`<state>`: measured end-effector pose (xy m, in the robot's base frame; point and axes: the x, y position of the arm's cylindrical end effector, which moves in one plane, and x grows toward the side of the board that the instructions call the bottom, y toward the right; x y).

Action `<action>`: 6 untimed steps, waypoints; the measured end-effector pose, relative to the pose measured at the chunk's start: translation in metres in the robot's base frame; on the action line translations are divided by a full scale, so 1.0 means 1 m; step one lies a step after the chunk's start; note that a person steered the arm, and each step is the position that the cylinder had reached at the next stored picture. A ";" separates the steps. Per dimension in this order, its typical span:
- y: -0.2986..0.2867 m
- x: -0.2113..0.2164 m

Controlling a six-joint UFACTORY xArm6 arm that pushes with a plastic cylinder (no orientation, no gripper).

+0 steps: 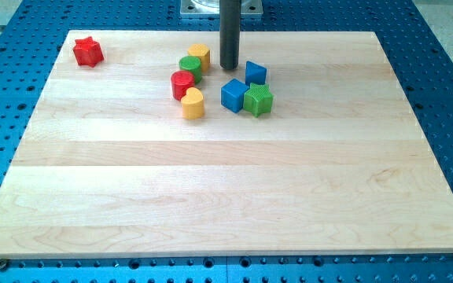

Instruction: Keep hexagon and cube parallel to each other

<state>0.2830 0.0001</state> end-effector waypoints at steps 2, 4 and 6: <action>-0.140 0.041; -0.009 0.010; -0.016 0.037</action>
<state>0.3203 -0.0157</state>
